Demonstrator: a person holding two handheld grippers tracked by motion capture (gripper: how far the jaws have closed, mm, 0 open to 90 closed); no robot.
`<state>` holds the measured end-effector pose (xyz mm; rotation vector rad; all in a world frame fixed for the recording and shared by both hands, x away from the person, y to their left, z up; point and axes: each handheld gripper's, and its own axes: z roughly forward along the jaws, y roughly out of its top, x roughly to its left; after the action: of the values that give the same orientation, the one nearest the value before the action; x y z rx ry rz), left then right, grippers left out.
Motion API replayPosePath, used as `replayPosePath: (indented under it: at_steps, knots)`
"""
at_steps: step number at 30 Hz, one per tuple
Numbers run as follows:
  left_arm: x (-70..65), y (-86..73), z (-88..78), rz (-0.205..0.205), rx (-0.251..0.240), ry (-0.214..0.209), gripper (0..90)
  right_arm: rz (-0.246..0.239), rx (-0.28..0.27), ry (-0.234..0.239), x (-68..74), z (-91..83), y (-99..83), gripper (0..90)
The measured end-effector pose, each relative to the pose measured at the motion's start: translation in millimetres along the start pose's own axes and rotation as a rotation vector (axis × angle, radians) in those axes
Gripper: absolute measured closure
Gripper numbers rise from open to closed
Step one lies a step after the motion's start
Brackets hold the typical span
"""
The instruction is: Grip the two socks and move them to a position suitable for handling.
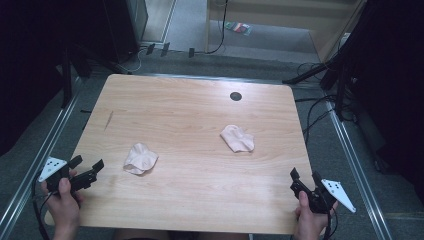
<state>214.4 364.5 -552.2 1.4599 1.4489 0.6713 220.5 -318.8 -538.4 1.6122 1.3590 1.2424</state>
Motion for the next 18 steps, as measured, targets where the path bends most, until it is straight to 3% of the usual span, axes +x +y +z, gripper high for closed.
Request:
replayPosePath:
  at_steps: [4,5,8,13,18]
  knots:
    - [-0.1,0.7,1.6,-0.001,-0.005,0.002,14.1,0.013,-0.012,0.011,-1.0,1.9,-0.1,23.1]
    - [-1.0,1.4,3.3,0.003,0.006,0.011,14.1,0.07,-0.019,0.012,-7.5,2.3,0.7,23.8]
    - [-2.5,2.2,5.4,0.01,0.022,0.019,14.1,0.123,-0.045,-0.008,-11.8,1.7,1.7,26.2]
    - [-4.0,2.5,5.4,0.027,0.029,0.018,14.0,0.081,-0.043,0.028,-9.7,1.4,1.1,26.2]
    - [-6.6,6.9,8.5,0.023,0.039,-0.009,14.1,0.056,0.023,-0.02,-5.5,9.8,2.3,27.2]
